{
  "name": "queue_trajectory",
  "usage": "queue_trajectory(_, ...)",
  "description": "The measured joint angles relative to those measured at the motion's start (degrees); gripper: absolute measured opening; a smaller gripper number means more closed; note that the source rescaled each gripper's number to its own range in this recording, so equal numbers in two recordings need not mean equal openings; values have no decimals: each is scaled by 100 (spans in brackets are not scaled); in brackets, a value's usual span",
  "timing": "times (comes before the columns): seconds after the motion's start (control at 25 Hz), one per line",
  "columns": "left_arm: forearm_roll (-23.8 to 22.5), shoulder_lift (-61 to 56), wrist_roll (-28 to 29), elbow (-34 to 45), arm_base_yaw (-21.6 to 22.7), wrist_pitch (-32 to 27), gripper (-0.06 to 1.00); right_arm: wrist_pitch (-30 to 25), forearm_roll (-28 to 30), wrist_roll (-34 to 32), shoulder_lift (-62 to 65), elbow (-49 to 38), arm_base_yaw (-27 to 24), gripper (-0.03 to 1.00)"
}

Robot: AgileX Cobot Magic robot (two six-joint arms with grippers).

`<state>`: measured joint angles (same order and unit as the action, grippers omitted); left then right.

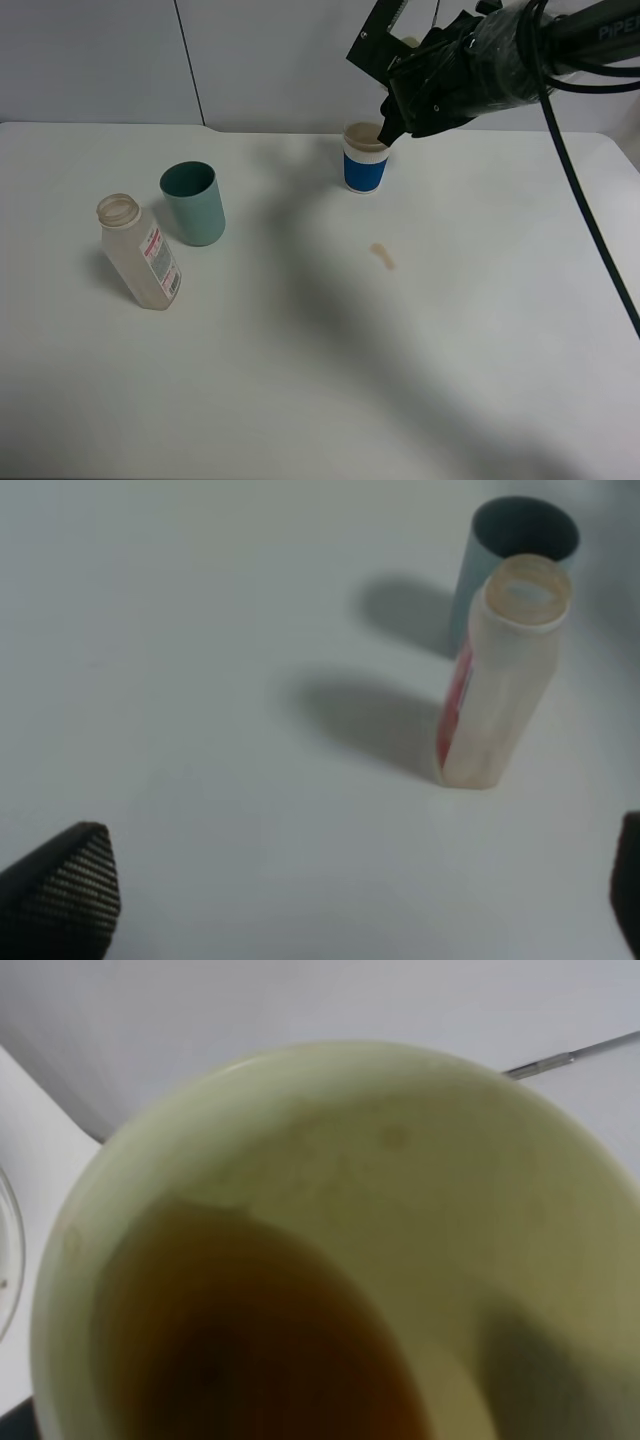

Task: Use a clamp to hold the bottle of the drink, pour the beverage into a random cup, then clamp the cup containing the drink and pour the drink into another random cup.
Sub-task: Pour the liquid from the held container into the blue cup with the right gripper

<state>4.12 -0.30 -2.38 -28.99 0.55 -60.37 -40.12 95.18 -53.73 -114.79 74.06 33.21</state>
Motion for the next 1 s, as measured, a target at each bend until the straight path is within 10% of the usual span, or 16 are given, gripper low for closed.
queue_trajectory(1.0,0,0,0,0,0,0,100,-412,216,1126,-16,34,27,1)
